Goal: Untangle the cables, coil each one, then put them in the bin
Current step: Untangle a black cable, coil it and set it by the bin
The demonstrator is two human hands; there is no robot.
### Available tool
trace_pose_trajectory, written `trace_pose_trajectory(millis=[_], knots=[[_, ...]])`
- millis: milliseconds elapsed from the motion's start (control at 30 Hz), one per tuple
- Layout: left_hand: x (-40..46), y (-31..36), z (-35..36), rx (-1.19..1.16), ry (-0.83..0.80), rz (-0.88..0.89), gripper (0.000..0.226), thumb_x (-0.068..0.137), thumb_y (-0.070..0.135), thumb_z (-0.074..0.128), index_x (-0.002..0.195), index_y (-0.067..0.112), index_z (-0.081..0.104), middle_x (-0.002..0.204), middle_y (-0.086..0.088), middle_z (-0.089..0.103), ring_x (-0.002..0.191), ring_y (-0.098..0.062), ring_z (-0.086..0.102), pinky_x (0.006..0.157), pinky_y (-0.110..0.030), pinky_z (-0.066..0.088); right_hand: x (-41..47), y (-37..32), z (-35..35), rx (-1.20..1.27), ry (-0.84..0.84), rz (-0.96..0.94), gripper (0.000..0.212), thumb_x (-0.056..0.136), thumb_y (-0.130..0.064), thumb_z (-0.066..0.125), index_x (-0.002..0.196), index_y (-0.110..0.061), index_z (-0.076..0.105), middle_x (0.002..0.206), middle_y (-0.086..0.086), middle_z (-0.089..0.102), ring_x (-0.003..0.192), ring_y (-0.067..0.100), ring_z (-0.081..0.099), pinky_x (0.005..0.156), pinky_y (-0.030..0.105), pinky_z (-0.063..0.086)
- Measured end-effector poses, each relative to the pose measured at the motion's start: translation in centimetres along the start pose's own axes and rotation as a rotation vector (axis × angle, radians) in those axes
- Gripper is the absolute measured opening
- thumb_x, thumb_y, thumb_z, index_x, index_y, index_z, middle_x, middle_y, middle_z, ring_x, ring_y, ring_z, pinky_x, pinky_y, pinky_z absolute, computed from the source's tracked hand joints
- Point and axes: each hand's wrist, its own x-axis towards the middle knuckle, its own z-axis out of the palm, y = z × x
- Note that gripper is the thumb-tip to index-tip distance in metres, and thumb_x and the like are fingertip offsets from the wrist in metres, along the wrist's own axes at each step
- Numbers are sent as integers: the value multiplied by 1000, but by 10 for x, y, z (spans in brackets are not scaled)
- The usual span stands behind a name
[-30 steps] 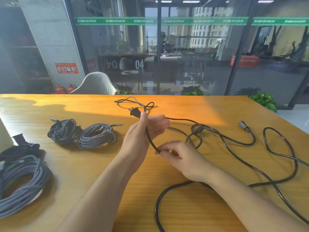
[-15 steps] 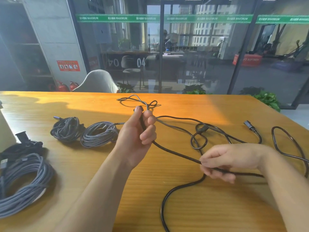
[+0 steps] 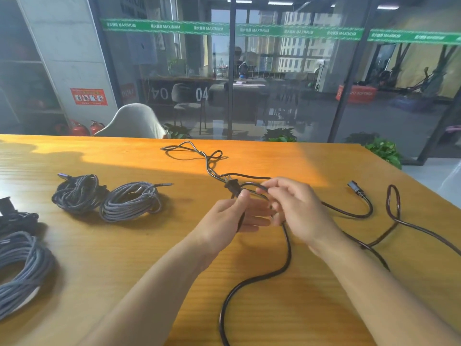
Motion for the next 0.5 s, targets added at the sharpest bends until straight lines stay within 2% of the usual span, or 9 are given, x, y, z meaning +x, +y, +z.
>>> trace_pose_trajectory(millis=[67,133,200,333,433,500], knots=[[2,-3,2,-19,16,13,57,114,44,26,124,12,72,113,-8,78,111,-17,73,108,-42,52,-7,-1,9,-35,-33,-91,20,106,-15,56,108,-18,76,79,-25,70,67,4,66,62,25,57],[3,-4,3,-95,42,18,57,114,43,27,125,9,72,117,-6,78,114,-16,72,108,-40,52,-12,0,16,4,-35,-116,15,104,-14,63,112,-16,76,92,-7,78,82,9,74,65,24,60],[5,-4,5,-163,68,28,58,114,42,28,122,5,72,118,-8,77,116,-19,71,105,-39,54,-15,0,20,28,-14,-123,9,100,-13,69,107,-13,75,91,3,78,83,13,75,64,22,60],[7,-7,5,-230,132,41,54,112,41,38,118,0,73,116,-14,77,115,-30,71,100,-42,56,-15,1,19,31,-46,-143,5,98,-15,73,101,-14,77,87,-2,79,74,9,76,62,22,58],[9,-8,-2,-267,222,43,49,110,41,43,114,4,76,112,-20,76,108,-39,71,101,-48,54,-16,5,22,-22,-85,-169,12,102,-22,68,111,-23,76,103,-10,78,86,13,76,77,36,63],[10,-5,-10,-337,282,66,48,110,40,43,113,5,75,109,-19,77,100,-34,73,95,-45,54,-16,7,22,-83,-103,-176,7,103,-27,65,107,-24,71,97,-9,78,84,11,75,84,39,61]])
